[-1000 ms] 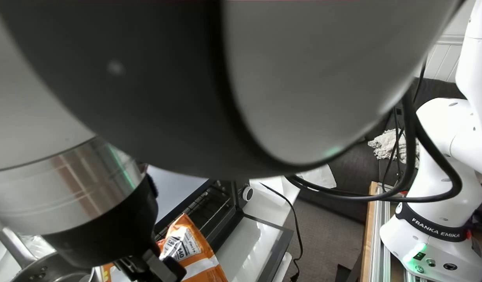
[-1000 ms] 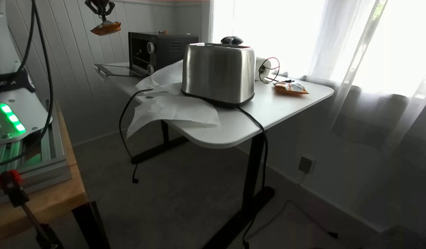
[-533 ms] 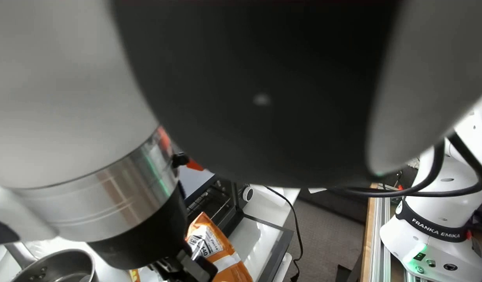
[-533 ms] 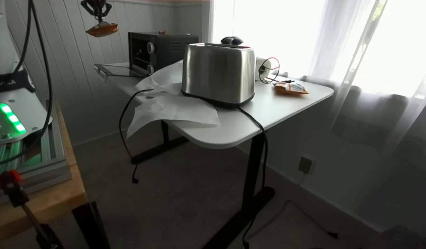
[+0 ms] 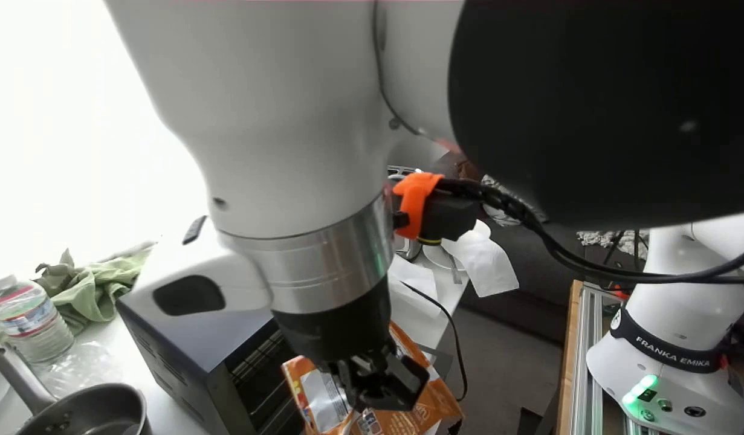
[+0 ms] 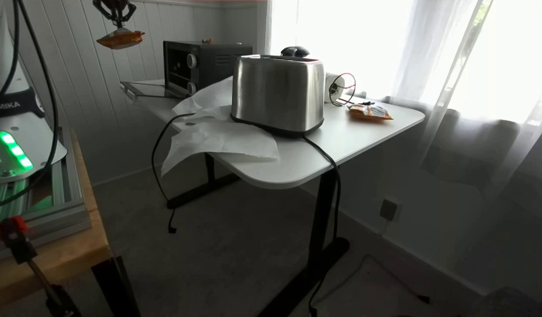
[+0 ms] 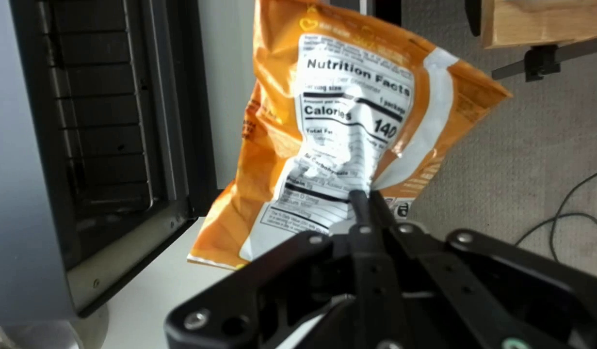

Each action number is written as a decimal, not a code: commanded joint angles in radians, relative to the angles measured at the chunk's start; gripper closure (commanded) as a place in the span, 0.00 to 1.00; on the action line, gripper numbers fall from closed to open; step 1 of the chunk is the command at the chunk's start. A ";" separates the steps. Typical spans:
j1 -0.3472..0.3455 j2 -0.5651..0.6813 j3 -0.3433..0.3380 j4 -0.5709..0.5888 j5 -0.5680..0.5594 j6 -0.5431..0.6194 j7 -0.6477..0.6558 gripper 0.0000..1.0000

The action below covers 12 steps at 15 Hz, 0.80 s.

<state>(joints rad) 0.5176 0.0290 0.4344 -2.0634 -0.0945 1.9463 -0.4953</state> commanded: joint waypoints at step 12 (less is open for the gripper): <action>-0.047 -0.228 -0.051 -0.374 0.169 0.288 0.008 0.99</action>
<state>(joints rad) 0.4620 -0.2002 0.3916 -2.4396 0.0773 2.2360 -0.4898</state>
